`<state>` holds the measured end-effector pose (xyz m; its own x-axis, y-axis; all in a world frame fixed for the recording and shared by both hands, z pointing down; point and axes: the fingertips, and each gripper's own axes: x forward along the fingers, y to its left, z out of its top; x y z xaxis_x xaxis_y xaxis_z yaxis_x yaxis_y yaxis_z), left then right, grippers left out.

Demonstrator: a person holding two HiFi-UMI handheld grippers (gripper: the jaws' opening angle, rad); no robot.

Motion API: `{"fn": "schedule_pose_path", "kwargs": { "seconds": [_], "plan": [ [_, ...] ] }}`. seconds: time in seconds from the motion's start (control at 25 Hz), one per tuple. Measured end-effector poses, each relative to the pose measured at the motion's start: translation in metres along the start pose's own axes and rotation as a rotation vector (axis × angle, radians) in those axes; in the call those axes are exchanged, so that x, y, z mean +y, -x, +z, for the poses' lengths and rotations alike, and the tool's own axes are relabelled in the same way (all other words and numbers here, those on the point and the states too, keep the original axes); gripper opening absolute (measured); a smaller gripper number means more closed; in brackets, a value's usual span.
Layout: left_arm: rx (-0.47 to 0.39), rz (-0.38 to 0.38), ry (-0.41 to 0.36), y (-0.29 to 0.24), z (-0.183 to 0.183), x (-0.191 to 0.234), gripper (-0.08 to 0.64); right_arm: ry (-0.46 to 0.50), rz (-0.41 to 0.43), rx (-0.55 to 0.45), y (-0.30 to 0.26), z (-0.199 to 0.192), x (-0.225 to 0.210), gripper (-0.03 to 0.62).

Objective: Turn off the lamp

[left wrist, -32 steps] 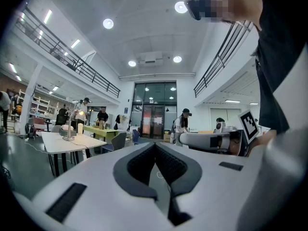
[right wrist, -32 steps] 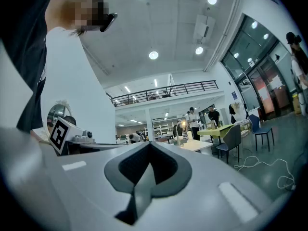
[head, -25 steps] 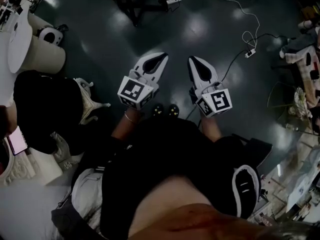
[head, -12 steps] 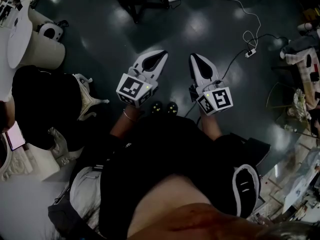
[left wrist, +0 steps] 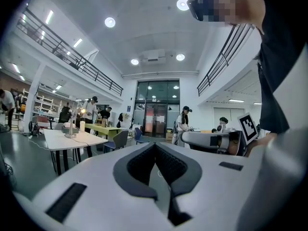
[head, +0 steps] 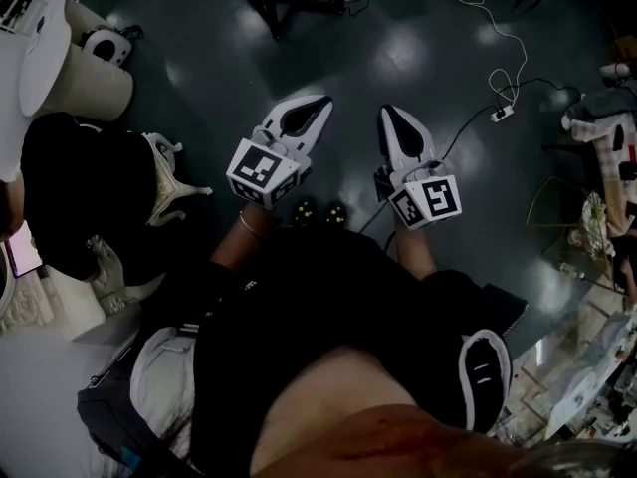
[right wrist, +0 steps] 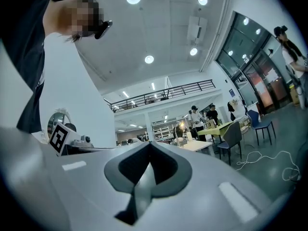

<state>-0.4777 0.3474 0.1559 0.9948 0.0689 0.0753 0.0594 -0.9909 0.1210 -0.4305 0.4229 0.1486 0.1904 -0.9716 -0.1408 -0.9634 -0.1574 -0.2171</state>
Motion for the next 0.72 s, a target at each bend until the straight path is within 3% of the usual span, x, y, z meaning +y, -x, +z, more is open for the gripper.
{"fn": "schedule_pose_path", "kwargs": {
  "seconds": [0.44,0.72],
  "plan": [
    [-0.006,0.027,-0.045,-0.01,0.0,-0.015,0.006,-0.007,0.032,0.0,0.014,-0.001,-0.012,0.0],
    [-0.007,0.052,-0.027,-0.013,-0.001,0.0,0.006,-0.012,0.04,0.008,0.002,-0.003,-0.018,0.0]
  ]
}}
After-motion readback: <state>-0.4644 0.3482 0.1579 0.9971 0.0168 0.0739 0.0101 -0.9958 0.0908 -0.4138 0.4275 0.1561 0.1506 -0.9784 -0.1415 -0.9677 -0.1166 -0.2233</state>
